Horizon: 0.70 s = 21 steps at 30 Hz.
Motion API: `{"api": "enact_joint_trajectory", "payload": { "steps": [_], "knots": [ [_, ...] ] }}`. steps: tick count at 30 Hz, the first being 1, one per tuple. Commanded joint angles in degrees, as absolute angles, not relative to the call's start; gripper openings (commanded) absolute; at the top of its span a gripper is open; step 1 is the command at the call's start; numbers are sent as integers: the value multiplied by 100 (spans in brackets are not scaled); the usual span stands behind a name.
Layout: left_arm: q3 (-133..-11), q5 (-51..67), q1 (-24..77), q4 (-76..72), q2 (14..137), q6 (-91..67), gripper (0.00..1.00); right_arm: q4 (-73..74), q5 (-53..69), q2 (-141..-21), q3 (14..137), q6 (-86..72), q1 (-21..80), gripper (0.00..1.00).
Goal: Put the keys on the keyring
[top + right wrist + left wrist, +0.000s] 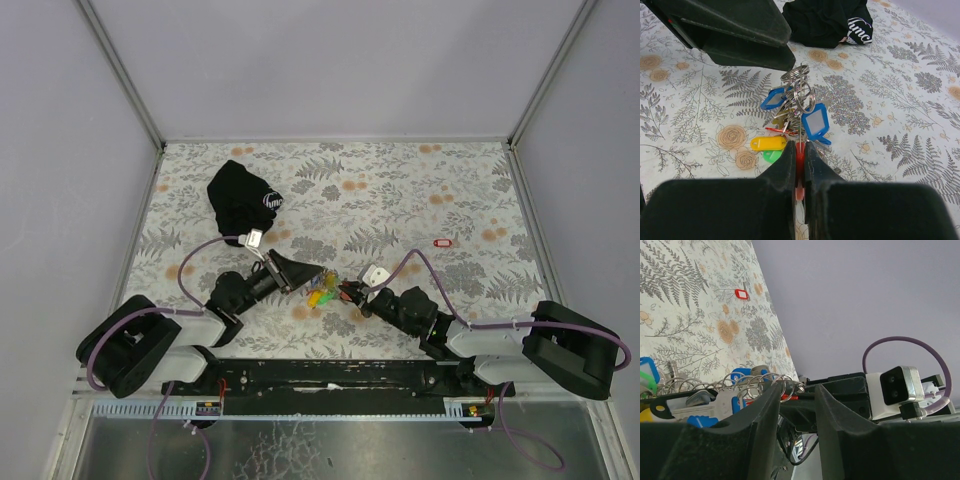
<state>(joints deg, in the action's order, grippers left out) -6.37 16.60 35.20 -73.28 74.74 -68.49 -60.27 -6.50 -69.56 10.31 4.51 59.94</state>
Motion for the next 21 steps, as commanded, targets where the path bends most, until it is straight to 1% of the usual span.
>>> {"api": "enact_joint_trajectory", "payload": {
  "steps": [1, 6, 16, 21],
  "knots": [
    [-789, 1754, 3480, -7497, 7574, -6721, 33, -6725, -648, -6915, 1105, 423, 6029, 0],
    [-763, 1693, 3480, -7408, 7594, -6712, 34, -6724, -645, -6909, 1098, 418, 6029, 0],
    [-765, 1394, 3481, -6574, 7059, -6372, 35, -6724, -655, -6888, 1094, 427, 6030, 0],
    [-841, 1529, 3481, -6595, 7074, -6329, 31, -6724, -629, -6917, 1115, 414, 6029, 0]
  ]
}}
